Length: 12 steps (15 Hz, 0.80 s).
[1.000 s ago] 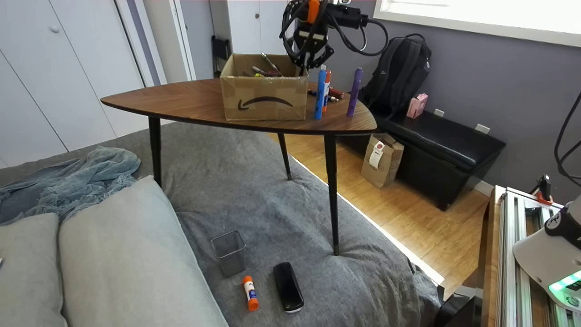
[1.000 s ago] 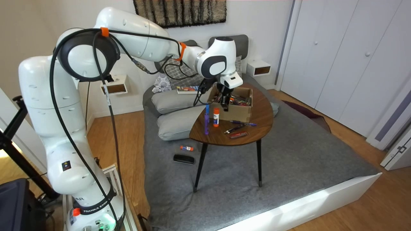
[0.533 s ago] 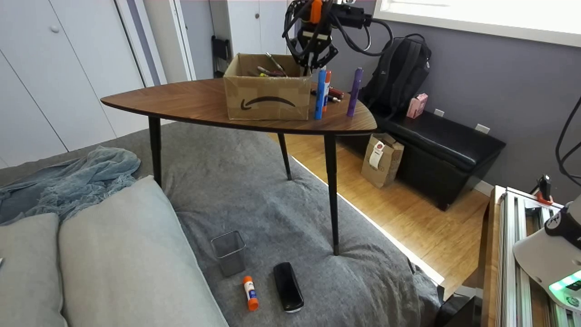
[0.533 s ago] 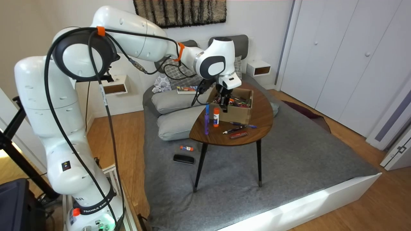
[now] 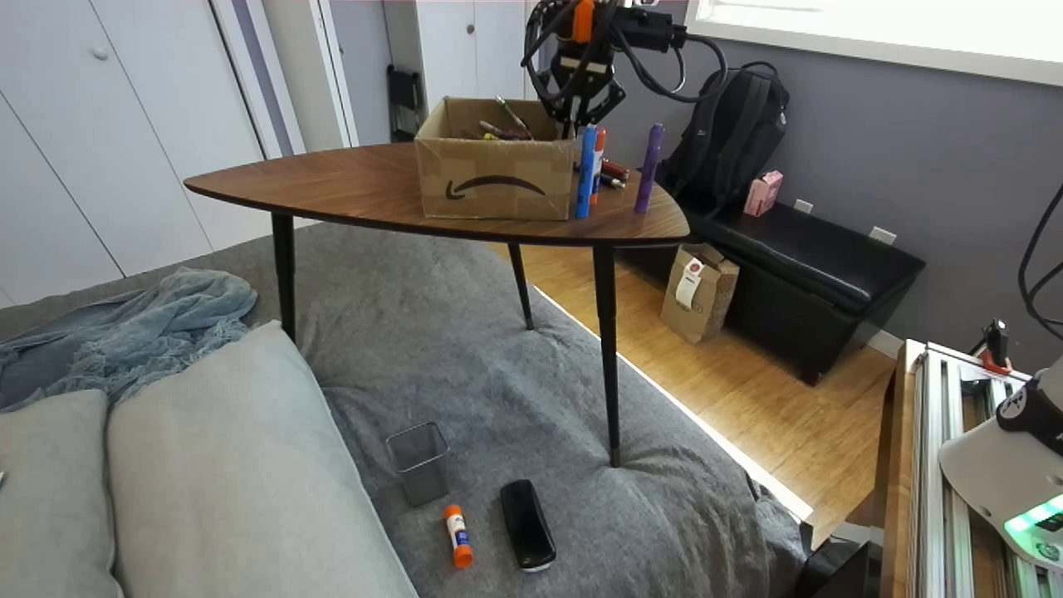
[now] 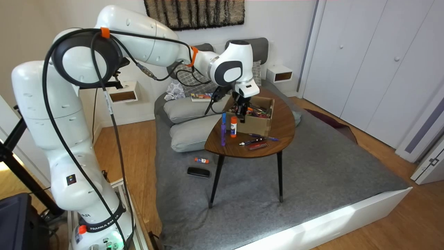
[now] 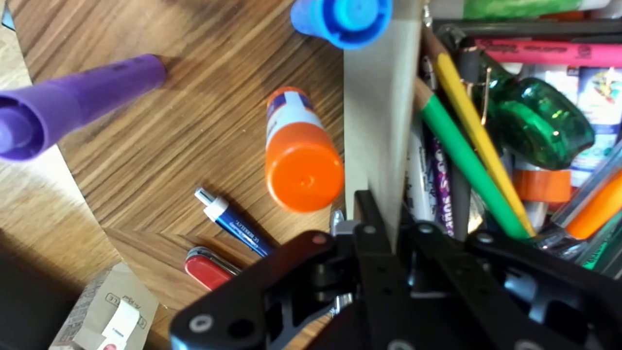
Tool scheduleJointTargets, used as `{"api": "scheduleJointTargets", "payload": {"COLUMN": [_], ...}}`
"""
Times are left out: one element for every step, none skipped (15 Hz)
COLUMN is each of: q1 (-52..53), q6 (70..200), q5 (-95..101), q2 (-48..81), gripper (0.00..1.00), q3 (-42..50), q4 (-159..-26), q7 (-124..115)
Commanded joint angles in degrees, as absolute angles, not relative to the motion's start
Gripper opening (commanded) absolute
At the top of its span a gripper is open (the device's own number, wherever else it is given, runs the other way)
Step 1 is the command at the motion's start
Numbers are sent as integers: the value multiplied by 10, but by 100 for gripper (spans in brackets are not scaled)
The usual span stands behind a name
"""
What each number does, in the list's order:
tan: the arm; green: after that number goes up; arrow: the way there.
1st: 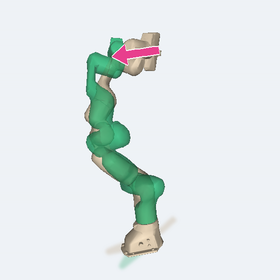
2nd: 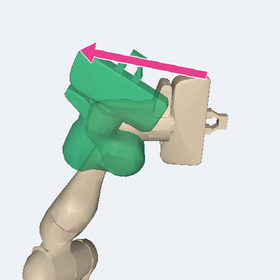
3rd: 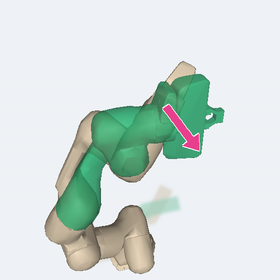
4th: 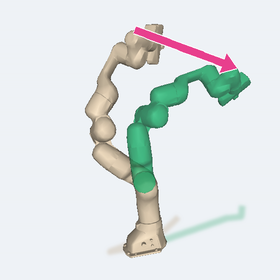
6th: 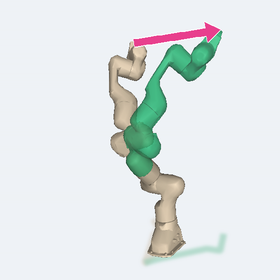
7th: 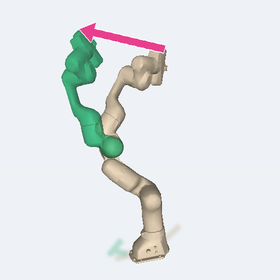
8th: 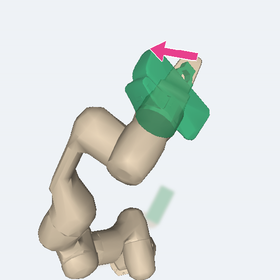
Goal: Rotate the box anticlockwise, then put the purple bottle and blue bottle in the box
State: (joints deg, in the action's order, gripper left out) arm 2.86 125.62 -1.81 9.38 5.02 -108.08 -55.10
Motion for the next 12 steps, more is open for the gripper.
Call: {"api": "scheduleJointTargets", "payload": {"q1": [23, 23, 24, 23, 23, 23, 22, 22, 22, 21, 21, 20], "q6": [1253, 1253, 1253, 1255, 1256, 1254, 1255, 1255, 1255, 1255, 1256, 1256], "q5": [-5, -3, 0, 0, 1, 0, -1, -1, 1, 0, 2, 5], "q2": [71, 70, 70, 70, 69, 68, 67, 66, 65, 64, 62, 60], "gripper": [2, 2, 2, 2, 2, 6, 32, 35, 40, 48, 54, 60], "q3": [47, 47, 48, 48, 47, 47, 46, 46, 46, 45, 45, 45], "q4": [-1108, -1108, -1108, -1109, -1109, -1110, -1110, -1112, -1113, -1115, -1117, -1118], "q7": [-577, -580, -585, -588, -589, -587, -585, -585, -583, -581, -580, -579]}}
